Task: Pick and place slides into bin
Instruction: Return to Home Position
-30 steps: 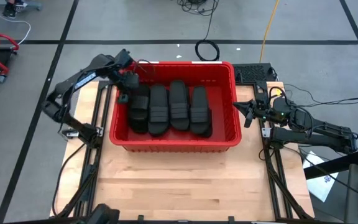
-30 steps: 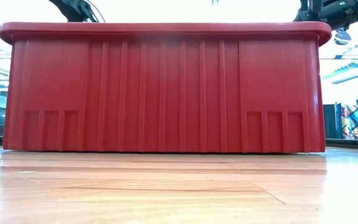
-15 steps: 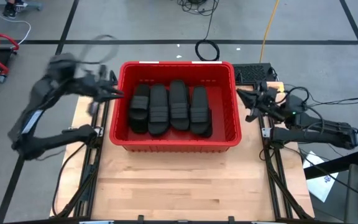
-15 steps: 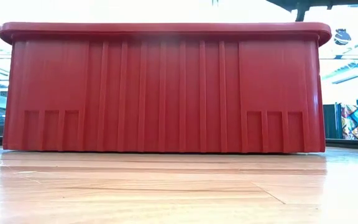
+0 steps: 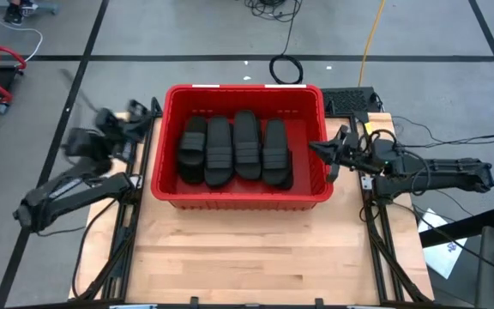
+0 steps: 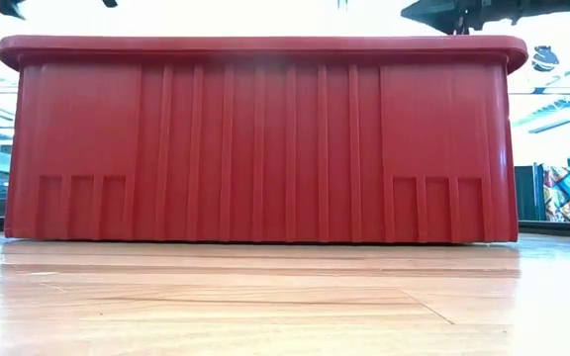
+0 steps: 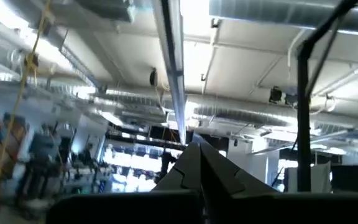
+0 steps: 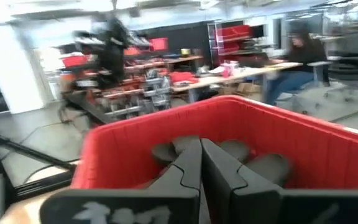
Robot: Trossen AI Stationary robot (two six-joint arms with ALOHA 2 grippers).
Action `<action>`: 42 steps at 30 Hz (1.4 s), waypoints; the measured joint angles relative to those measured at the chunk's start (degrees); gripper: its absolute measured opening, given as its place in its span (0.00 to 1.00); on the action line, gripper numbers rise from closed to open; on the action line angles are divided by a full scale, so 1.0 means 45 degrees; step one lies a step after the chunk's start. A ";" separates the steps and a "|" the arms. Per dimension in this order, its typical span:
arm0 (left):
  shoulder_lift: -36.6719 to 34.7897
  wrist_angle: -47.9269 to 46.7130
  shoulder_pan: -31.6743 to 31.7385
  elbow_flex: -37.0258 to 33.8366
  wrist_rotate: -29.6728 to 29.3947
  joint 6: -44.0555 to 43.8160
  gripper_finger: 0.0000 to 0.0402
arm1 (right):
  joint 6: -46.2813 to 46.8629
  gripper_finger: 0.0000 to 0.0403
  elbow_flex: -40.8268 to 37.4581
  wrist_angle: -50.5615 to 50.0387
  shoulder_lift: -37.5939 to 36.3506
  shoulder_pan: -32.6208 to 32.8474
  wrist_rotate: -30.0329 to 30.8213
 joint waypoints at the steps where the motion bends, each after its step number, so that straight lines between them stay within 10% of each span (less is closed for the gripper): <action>1: 0.0111 0.0596 -0.0228 -0.0509 -0.0311 -0.0233 0.00 | -0.0002 0.00 0.0000 0.0091 0.0012 0.0036 -0.0452; 7: -0.0018 -0.0948 -0.1955 -0.0788 -0.0640 0.0196 0.00 | 0.1303 0.00 0.0000 -0.0517 0.0065 0.0681 -0.2330; 17: 0.0998 -1.3160 -0.6279 0.4881 -0.5209 0.5592 0.00 | 0.0821 0.00 0.0000 -0.2121 -0.1032 0.1738 -0.1208; 29: 0.1163 -1.1984 -1.0502 0.3876 -1.1232 0.6935 0.00 | -0.0005 0.00 -0.0247 -0.4810 -0.3269 0.1755 -0.1593; 42: -0.1711 -0.4129 -1.0593 -0.1924 -1.0026 0.6023 0.00 | 0.1499 0.00 -0.4203 0.0053 -0.5190 0.1755 -0.2273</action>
